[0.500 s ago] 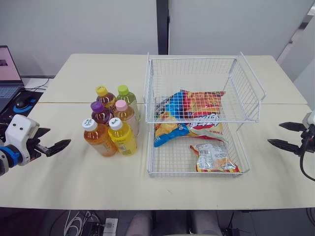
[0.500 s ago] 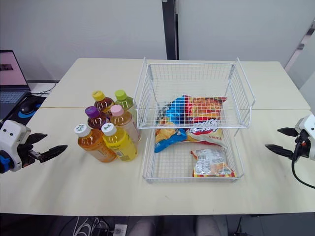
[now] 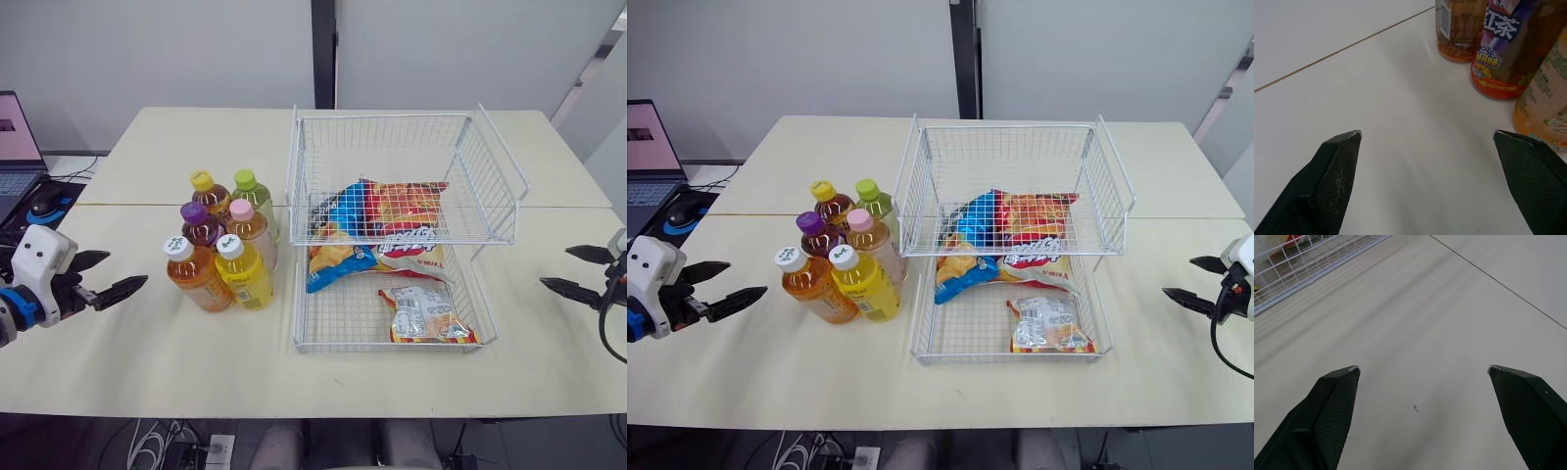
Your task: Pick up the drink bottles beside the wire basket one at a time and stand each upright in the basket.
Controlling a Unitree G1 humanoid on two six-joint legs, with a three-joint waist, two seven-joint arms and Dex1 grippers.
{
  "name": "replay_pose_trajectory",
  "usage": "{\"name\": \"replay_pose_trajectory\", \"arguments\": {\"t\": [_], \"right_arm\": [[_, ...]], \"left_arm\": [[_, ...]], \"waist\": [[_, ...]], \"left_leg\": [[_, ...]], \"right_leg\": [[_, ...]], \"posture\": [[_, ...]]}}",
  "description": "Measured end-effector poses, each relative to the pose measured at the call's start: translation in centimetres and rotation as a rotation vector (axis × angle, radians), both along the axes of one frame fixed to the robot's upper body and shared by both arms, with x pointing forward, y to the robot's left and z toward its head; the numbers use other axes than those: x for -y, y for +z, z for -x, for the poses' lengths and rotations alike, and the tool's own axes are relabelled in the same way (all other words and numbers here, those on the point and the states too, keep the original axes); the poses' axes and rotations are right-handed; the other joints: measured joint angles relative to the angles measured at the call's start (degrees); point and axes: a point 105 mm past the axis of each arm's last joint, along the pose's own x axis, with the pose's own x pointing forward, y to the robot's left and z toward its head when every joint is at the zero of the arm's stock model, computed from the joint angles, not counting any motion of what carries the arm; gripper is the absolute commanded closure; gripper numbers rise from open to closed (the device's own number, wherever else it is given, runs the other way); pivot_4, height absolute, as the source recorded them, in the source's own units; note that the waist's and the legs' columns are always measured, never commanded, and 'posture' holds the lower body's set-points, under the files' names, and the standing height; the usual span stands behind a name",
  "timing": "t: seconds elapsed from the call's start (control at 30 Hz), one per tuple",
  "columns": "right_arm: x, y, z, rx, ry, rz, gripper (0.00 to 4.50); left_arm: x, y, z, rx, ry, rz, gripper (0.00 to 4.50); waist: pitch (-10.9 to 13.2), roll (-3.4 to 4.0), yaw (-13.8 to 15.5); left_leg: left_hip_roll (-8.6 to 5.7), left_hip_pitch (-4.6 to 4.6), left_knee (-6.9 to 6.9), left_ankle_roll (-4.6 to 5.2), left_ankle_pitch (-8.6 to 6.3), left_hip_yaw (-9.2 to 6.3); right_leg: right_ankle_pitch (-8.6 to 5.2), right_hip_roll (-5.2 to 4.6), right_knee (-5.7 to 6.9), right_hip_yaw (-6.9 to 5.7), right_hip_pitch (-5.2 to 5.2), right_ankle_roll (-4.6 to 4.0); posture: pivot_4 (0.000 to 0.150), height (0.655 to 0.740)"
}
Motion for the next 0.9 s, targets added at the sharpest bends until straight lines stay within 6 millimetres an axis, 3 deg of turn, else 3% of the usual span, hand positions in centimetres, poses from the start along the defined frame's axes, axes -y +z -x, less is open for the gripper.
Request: {"name": "replay_pose_trajectory", "arguments": {"t": [0.3,0.5,0.6,0.67,0.77,0.9], "right_arm": [[0.7,0.5,0.1,0.041,-0.026,0.006,0.0],[1.3,0.1,1.0,0.034,-0.041,0.023,0.0],[1.3,0.8,1.7,0.045,-0.036,0.032,0.0],[1.0,2.2,2.3,0.066,-0.032,-0.002,0.0],[0.1,5.9,3.2,0.135,-0.013,-0.072,0.0],[-3.2,11.0,4.7,0.213,0.091,-0.162,0.0]], "left_arm": [[-0.3,0.0,0.4,-0.007,-0.004,0.021,0.03],[0.0,0.0,0.9,-0.017,-0.011,0.05,0.03],[-0.1,0.2,1.1,-0.007,0.003,0.06,0.03],[-0.3,0.6,1.2,0.014,0.027,0.077,0.03],[-0.3,0.9,1.3,0.026,0.045,0.09,0.03],[-0.2,0.8,1.7,0.029,0.061,0.12,0.03]], "waist": [[0.0,0.0,0.0],[0.0,0.0,0.0],[0.0,0.01,0.0],[0.0,0.03,0.1],[0.0,0.11,0.1],[-0.1,0.16,0.0]], "left_leg": [[0.01,0.0,0.0,0.0,0.0,0.0],[0.01,0.01,0.0,0.0,0.0,0.0],[0.01,-0.02,0.0,0.0,0.0,0.0],[0.02,-0.03,0.0,0.01,-0.01,-0.01],[0.04,-0.03,0.0,0.02,-0.01,-0.01],[0.17,-0.01,0.0,0.01,-0.02,0.0]], "right_leg": [[0.0,0.0,0.0,0.0,0.0,0.0],[0.0,0.0,0.0,0.01,0.02,0.0],[0.0,0.0,0.0,0.01,-0.01,0.0],[0.0,-0.01,0.0,0.02,-0.01,0.0],[0.0,-0.01,-0.01,0.02,-0.01,0.01],[0.0,-0.01,-0.03,0.03,0.0,-0.01]], "posture": [[0.15,0.74],[0.15,0.74],[0.15,0.74],[0.15,0.74],[0.15,0.74],[0.15,0.74]]}}
